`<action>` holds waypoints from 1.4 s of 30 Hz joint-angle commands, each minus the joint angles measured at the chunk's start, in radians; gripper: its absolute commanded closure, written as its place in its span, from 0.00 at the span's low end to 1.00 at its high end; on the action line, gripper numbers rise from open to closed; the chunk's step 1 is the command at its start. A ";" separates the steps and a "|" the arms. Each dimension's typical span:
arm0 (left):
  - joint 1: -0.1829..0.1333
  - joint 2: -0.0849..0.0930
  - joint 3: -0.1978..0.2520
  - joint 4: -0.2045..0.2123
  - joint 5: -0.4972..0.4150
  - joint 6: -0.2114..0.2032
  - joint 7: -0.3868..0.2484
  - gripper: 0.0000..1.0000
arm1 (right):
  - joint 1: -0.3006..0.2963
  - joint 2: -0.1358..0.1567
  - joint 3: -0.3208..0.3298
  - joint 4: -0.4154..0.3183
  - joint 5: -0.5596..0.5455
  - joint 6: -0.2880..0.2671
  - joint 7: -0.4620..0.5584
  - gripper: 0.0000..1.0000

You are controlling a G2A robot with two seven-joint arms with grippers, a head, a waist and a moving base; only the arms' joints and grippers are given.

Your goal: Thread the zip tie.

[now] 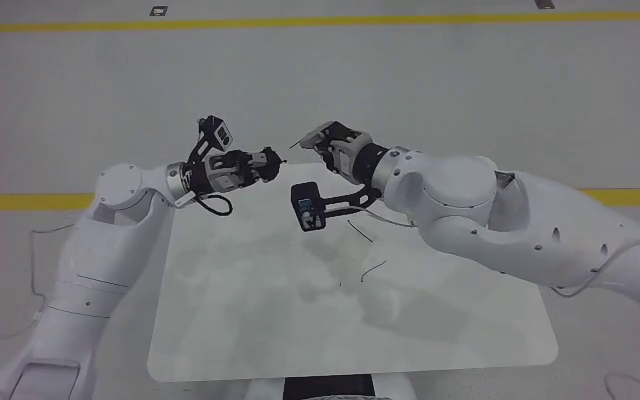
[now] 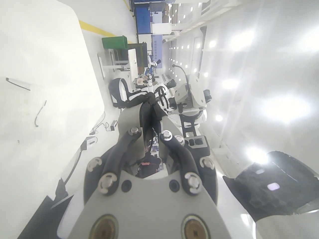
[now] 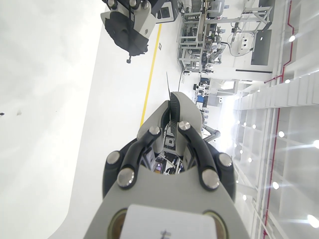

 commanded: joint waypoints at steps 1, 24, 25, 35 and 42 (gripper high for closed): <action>0.000 0.000 0.000 0.000 0.000 0.000 0.000 1.00 | 0.000 0.000 0.000 0.000 0.000 0.000 0.000 1.00; 0.000 0.000 0.000 0.000 0.000 0.000 0.000 1.00 | -0.024 0.016 0.000 0.040 0.000 0.014 -0.055 1.00; 0.000 0.000 0.000 0.000 0.000 0.000 0.000 1.00 | -0.034 0.017 0.000 0.054 0.000 0.024 -0.074 1.00; 0.000 0.000 0.000 0.000 0.000 0.000 0.000 1.00 | -0.127 0.010 0.000 0.188 0.000 0.155 -0.318 1.00; 0.000 0.000 0.000 0.000 0.000 0.000 0.000 1.00 | -0.140 0.002 0.000 0.208 0.000 0.161 -0.344 1.00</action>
